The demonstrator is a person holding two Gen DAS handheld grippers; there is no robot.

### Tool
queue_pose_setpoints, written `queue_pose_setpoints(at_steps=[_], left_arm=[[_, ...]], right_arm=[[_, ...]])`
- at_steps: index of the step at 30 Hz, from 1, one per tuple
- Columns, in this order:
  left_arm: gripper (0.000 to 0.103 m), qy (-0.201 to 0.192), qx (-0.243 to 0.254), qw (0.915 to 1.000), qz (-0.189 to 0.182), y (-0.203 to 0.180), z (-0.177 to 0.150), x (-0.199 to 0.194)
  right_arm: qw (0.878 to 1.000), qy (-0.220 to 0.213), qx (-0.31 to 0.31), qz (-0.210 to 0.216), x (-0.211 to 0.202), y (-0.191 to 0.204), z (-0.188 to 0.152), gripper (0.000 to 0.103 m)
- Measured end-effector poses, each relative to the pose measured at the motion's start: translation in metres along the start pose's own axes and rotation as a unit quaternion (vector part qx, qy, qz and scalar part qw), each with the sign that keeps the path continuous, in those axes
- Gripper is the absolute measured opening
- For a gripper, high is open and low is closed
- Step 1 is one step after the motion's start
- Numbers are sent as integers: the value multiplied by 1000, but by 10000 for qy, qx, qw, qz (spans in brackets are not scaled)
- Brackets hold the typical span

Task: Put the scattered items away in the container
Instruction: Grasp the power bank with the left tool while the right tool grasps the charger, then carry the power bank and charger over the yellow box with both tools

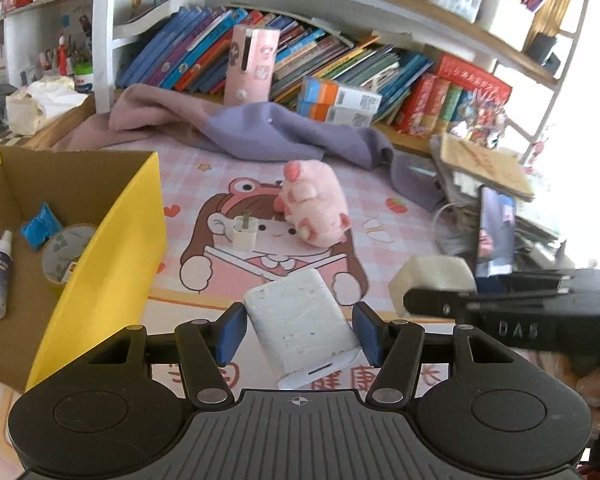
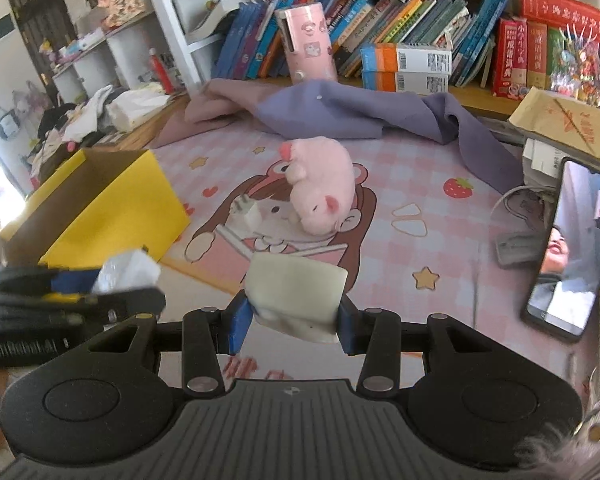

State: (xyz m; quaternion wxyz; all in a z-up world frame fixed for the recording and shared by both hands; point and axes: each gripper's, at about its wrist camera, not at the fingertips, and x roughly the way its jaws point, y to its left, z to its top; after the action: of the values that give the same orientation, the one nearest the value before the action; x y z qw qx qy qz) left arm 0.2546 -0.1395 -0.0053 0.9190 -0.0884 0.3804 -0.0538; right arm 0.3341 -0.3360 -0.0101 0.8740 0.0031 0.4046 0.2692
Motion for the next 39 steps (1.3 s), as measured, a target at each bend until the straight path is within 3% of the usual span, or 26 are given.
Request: queue_pose_setpoints(at_steps=[11, 19, 29, 39], left_arm=[[58, 30, 55, 9972, -745, 17, -18, -53], [58, -145, 85, 9931, -1163, 47, -37, -95], [58, -269, -27, 9906, -1341, 112, -77, -154], [58, -137, -414, 9884, -1453, 170, -117, -194]], right_arm=[[9995, 24, 34, -300, -48, 39, -37, 40], [9973, -348, 165, -627, -76, 91, -56, 40], [9927, -646, 380, -945, -97, 178, -92, 40], [9928, -406, 507, -1004, -105, 255, -140, 40]])
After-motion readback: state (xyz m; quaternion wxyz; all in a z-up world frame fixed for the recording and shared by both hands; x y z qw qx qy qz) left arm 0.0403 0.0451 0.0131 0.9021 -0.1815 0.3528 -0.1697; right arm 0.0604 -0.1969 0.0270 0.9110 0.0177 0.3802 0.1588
